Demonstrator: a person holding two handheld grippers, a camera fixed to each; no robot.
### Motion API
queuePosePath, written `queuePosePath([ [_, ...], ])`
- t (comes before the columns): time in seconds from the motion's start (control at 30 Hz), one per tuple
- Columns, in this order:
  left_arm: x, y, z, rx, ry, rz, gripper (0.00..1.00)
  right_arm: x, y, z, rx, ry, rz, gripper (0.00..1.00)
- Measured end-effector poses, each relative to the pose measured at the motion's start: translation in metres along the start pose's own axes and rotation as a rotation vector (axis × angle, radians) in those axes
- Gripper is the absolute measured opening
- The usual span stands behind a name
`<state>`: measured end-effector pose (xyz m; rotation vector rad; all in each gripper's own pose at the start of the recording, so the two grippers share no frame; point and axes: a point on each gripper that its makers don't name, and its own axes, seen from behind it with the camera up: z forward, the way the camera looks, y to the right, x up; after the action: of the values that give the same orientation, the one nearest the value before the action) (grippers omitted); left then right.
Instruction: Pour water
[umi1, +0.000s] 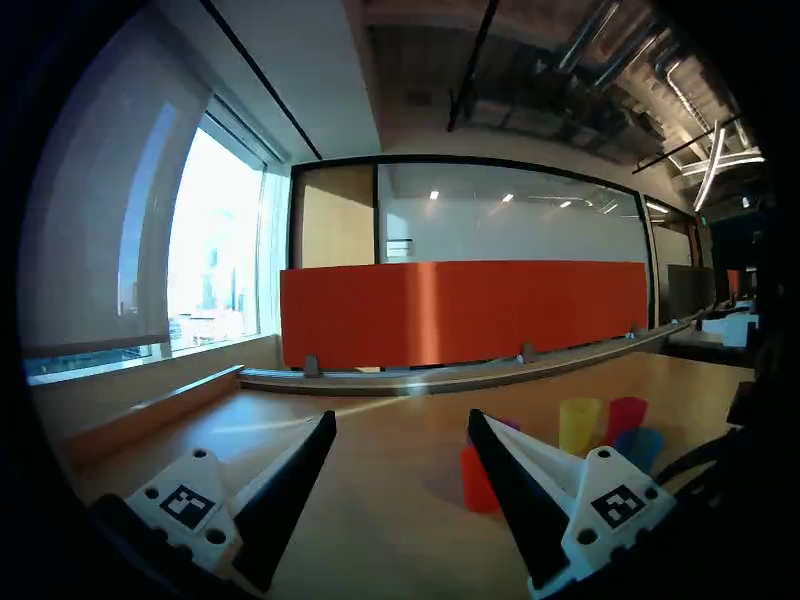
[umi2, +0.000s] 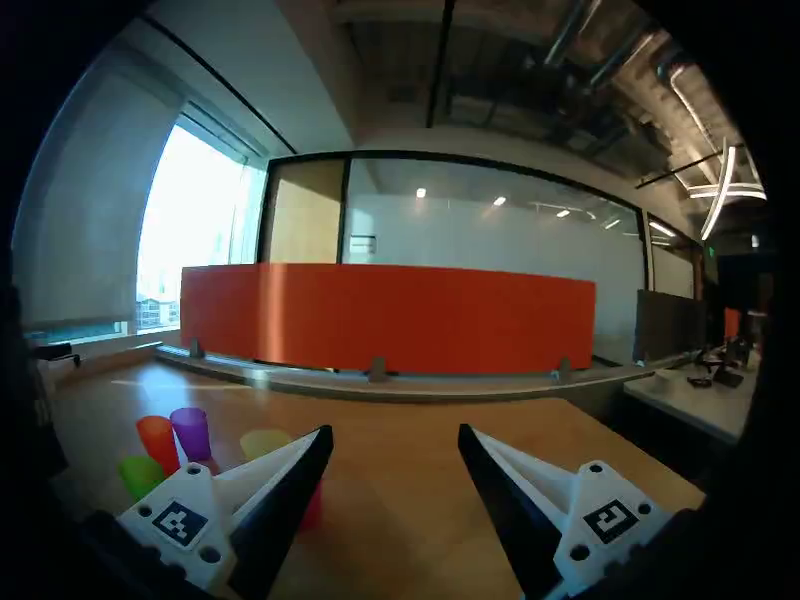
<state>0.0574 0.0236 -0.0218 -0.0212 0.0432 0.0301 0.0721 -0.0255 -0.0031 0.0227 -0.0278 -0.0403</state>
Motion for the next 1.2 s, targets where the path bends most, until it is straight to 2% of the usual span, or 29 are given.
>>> queuePosePath([
  [0.2,-0.012,-0.007,0.004,0.018,0.001,-0.003,0.98,0.000,0.008,-0.003,-0.021,-0.008,0.016,0.97],
  [0.37,-0.018,-0.012,0.008,0.022,0.008,-0.020,0.98,-0.002,0.008,-0.004,-0.026,-0.017,0.009,0.97],
  [0.67,-0.033,-0.020,0.013,0.033,-0.005,-0.014,0.98,-0.004,0.006,-0.002,-0.036,-0.028,-0.015,0.97],
  [1.07,-0.050,-0.020,0.018,0.023,-0.017,-0.028,0.98,-0.003,0.003,-0.002,-0.034,-0.034,-0.035,0.97],
  [1.2,-0.052,-0.020,0.019,0.023,-0.023,-0.018,0.98,-0.002,0.003,-0.001,-0.035,-0.035,-0.035,0.97],
])
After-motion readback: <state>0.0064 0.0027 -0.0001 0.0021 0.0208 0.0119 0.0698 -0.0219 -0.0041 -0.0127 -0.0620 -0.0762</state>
